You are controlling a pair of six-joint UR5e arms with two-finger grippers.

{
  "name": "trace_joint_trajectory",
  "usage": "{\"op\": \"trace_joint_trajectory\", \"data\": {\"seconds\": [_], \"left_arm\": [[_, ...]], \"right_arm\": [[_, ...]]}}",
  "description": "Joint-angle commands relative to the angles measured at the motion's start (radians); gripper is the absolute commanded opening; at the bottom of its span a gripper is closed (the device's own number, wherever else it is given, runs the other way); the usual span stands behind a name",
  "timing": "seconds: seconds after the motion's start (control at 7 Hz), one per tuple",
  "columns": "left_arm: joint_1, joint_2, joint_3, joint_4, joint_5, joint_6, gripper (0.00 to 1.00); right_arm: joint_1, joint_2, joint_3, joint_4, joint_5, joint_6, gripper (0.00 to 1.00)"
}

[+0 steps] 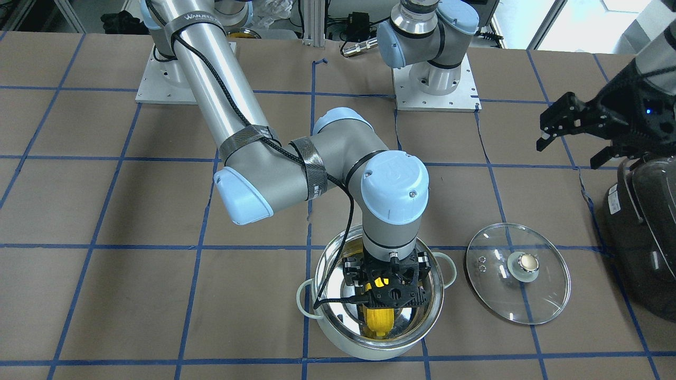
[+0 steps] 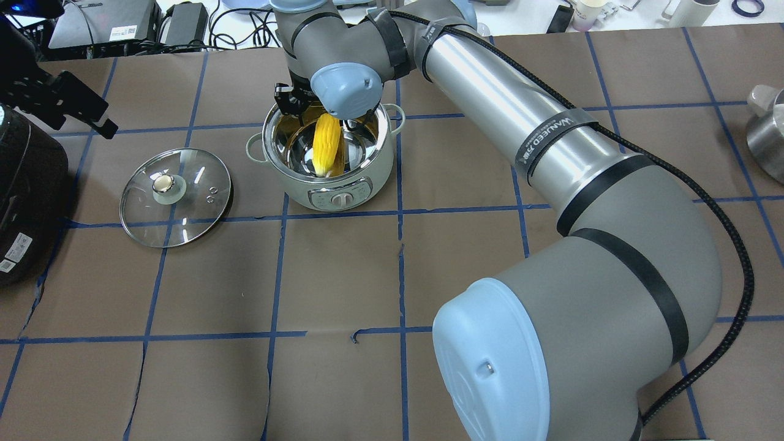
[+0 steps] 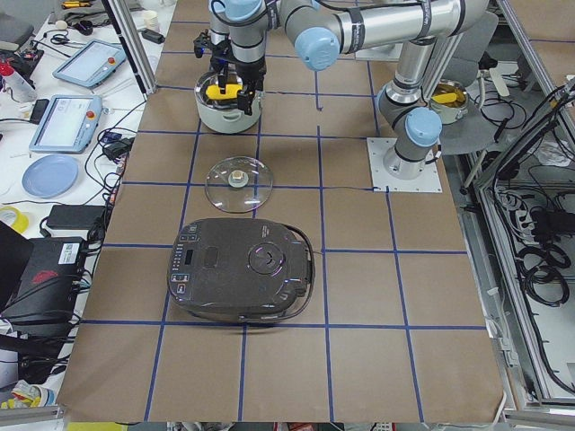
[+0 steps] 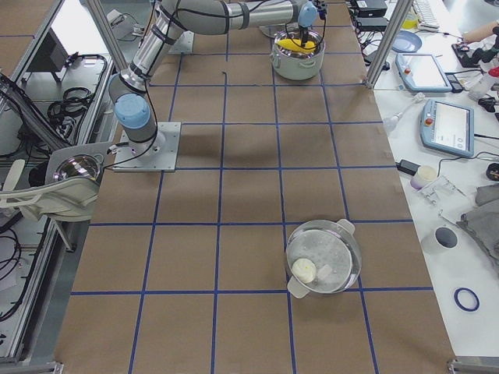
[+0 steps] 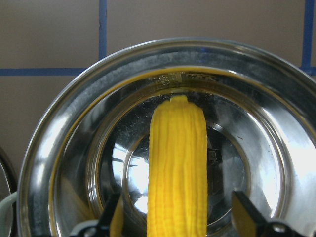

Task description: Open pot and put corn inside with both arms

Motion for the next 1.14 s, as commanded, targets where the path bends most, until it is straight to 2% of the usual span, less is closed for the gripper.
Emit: {"op": "trace_joint_trajectory", "data": {"seconds": [0.0,0.29,0.43,0.86,1.0], "left_arm": [[-0.160,0.037,0.006,-0.048,0.016,-0.276,1.00],[-0.293,0.029,0.004,-0.041,0.058,-0.540,1.00],[-0.355,0.024,-0.002,-0.010,0.060,-0.685,1.00],[-0.379,0.032,-0.017,0.092,0.058,-0.683,1.00],[-0.376,0.037,-0.029,0.103,0.058,-0.669,1.00]], "right_arm": [[-0.016,-0.072,0.014,0.041,-0.005,-0.044,0.93],[-0.132,-0.172,0.046,0.220,-0.016,-0.215,0.93],[-0.196,-0.251,0.105,0.274,-0.019,-0.324,0.93],[-0.428,-0.504,0.316,0.392,-0.024,-0.551,0.93],[-0.465,-0.586,0.371,0.417,-0.033,-0.620,0.93]]}}
